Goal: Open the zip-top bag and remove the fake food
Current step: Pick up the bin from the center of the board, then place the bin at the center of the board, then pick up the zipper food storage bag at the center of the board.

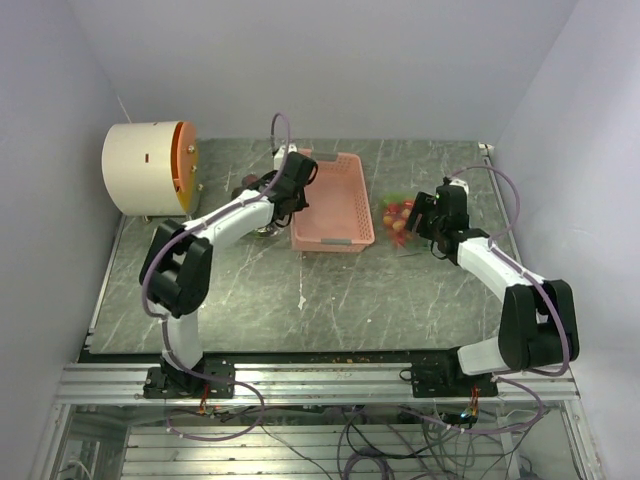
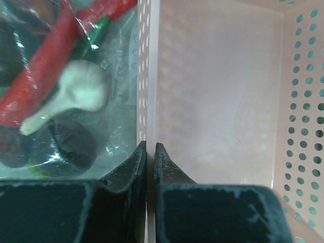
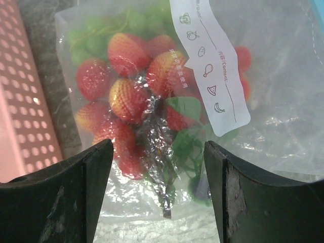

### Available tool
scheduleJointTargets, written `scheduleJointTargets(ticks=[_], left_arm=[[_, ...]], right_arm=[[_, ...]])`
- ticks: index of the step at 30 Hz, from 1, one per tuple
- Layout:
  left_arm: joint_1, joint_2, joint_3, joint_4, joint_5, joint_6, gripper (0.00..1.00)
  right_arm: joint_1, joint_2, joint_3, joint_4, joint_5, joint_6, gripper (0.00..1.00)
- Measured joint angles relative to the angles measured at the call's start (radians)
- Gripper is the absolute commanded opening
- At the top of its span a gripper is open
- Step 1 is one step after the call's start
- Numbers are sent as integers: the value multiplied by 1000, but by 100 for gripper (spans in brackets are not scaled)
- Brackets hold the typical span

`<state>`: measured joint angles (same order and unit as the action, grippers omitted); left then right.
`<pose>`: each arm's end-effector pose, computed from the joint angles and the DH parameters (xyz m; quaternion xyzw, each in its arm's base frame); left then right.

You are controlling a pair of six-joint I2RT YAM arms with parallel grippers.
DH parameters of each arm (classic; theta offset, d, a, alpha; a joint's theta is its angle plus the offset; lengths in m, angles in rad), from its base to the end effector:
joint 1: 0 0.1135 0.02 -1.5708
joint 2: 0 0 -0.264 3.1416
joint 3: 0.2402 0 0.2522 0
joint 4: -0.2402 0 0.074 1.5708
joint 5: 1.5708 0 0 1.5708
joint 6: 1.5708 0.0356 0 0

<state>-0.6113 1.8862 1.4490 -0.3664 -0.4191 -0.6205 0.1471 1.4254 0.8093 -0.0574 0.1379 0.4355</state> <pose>0.3548 -0.2310 0.2384 -0.0820 0.9067 -0.0540 0.4102 0.2992 0.0394 0.2140 0.1588 0.8853 0.0648 0.4323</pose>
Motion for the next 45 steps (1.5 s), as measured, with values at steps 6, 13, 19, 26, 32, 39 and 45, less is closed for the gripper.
scheduleJointTargets(ticks=[6,13,19,26,32,39,45], left_arm=[[26,-125,0,-14,35,17,7],[111,-271,0,-40,87,27,7],[257,-365,1,-116,82,29,7],[392,-468,1,-191,58,19,7],[399,-484,42,-219,63,18,7],[428,-476,101,-280,44,18,7],[462,-480,134,-298,36,18,7]], right_arm=[[43,-63,1,-1,11,-6,72],[215,-40,53,44,-32,-13,70],[269,120,113,129,-148,24,70],[387,358,294,161,-184,39,72],[487,474,341,227,-177,19,91],[589,520,299,400,-166,-84,95],[662,607,373,445,-113,-194,82]])
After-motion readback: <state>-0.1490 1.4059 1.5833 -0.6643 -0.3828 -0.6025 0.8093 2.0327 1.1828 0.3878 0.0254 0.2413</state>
